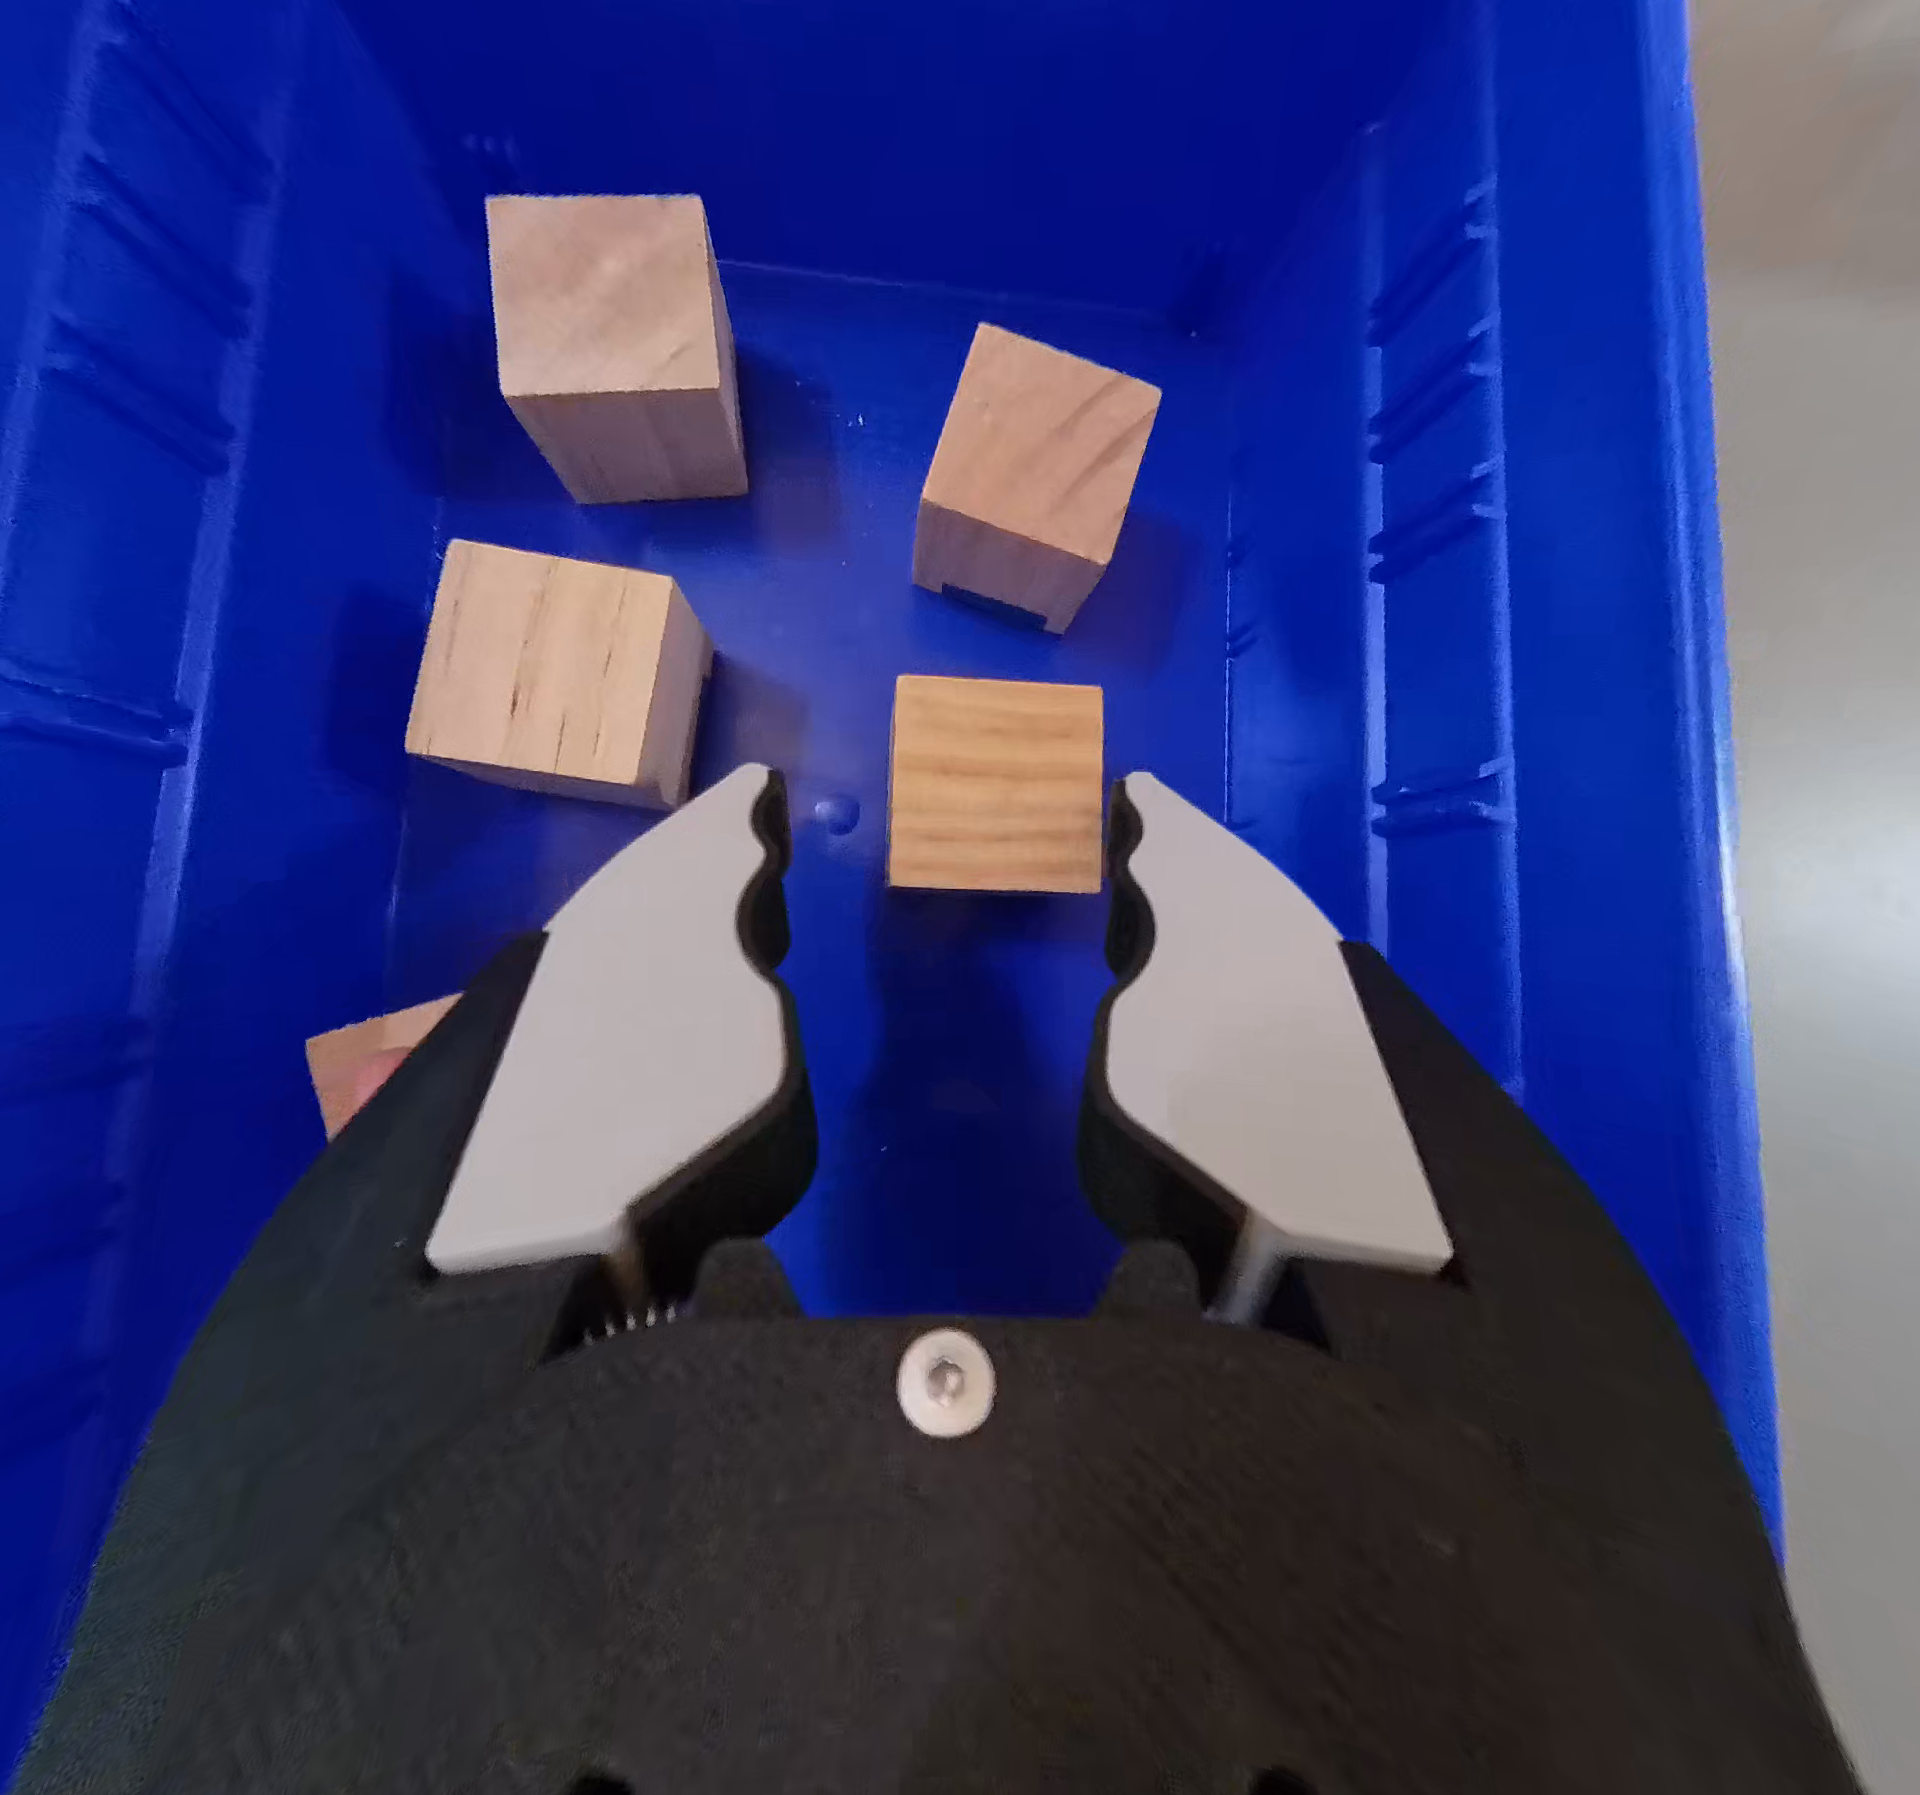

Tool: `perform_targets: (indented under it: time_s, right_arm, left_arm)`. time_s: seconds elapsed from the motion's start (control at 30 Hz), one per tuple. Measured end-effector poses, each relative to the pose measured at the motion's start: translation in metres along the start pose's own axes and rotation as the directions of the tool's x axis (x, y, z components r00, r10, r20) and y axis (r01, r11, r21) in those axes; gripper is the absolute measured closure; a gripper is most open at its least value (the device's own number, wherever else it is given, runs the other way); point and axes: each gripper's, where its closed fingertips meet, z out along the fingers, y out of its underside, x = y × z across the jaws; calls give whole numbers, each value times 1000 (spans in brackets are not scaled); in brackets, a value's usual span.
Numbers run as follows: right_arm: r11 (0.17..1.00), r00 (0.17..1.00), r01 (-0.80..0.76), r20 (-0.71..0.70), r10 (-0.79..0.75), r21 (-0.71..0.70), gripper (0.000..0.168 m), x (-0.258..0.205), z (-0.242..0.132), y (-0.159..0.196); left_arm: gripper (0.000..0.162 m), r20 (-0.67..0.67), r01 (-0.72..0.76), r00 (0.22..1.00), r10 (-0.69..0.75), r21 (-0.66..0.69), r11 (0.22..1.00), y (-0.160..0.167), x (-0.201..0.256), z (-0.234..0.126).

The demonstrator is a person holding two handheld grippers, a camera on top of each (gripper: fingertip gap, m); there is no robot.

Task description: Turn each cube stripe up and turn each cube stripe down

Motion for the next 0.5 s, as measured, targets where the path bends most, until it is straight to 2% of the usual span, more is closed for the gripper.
perform_targets:
  time_s: [0.1, 0.23, 0.27, 0.3, 0.33, 0.5]
  right_arm:
    - [1000, 1000, 22, 0, -22, -14, 120, -3, 3, 3]
    - [999, 1000, 13, 9, -13, -29, 120, -3, 5, 6]
    - [999, 1000, 10, 11, -10, -34, 119, -3, 5, 7]
    - [999, 1000, 11, 13, -10, -38, 119, -3, 5, 8]
    - [999, 1000, 15, 14, -15, -39, 119, -3, 4, 8]
    - [998, 999, 43, 16, -42, -42, 120, -5, 2, 7]
  left_arm:
    - [102, -28, 3, 1000, -6, -77, 997, 11, 1, 4]
    - [103, -21, -4, 1000, 2, -79, 997, 11, 0, 5]
    - [108, -33, -11, 999, 8, -80, 997, 12, 3, 5]
    - [120, -53, -15, 999, 12, -74, 997, 11, 5, 4]
    - [120, -52, -10, 999, 6, -71, 997, 11, 5, 3]
    - [121, -60, 29, 998, -24, 82, 996, -11, -2, -16]
